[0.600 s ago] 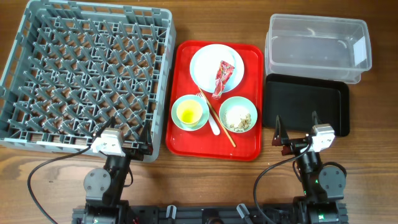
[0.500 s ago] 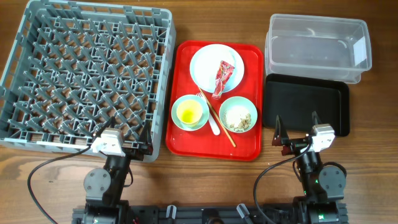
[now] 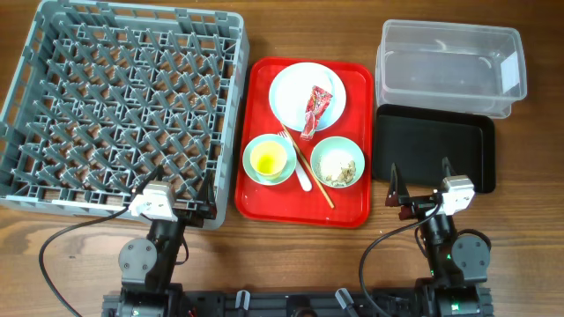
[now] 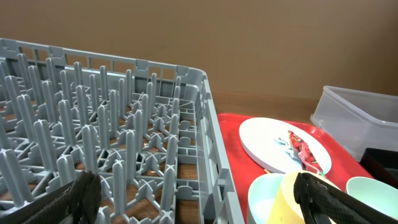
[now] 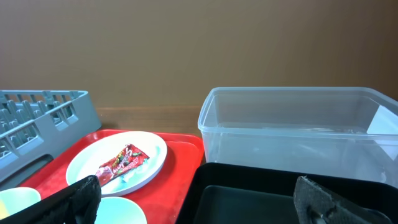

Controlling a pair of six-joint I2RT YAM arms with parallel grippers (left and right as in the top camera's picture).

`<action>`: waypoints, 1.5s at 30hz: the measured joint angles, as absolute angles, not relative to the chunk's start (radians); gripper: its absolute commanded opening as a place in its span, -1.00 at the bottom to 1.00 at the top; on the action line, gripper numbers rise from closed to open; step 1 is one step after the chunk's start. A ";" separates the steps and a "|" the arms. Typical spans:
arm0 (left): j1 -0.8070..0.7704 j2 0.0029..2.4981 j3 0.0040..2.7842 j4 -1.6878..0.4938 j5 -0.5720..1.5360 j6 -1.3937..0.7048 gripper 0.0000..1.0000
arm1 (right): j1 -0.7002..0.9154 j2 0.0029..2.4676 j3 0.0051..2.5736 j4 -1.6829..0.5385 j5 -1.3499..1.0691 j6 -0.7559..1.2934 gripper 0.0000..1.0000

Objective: Sort waste into correct bins and load items into the dishwasher rack
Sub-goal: 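Move the right gripper toward the red wrapper on the blue plate, then grasp the red wrapper with the right gripper and drop it in the clear bin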

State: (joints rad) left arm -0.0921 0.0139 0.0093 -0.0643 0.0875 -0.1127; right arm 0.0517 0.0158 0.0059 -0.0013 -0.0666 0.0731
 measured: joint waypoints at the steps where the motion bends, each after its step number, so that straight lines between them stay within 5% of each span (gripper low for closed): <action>1: -0.092 0.014 0.009 -0.064 0.088 -0.113 1.00 | 0.052 0.016 0.006 -0.001 -0.067 0.073 0.99; 36: -0.092 0.039 0.014 -0.080 0.092 -0.113 1.00 | 0.052 0.016 0.010 -0.031 -0.067 0.092 0.99; 45: -0.092 0.495 0.470 -0.424 0.095 -0.113 1.00 | 0.052 0.354 0.355 -0.292 -0.067 0.103 0.99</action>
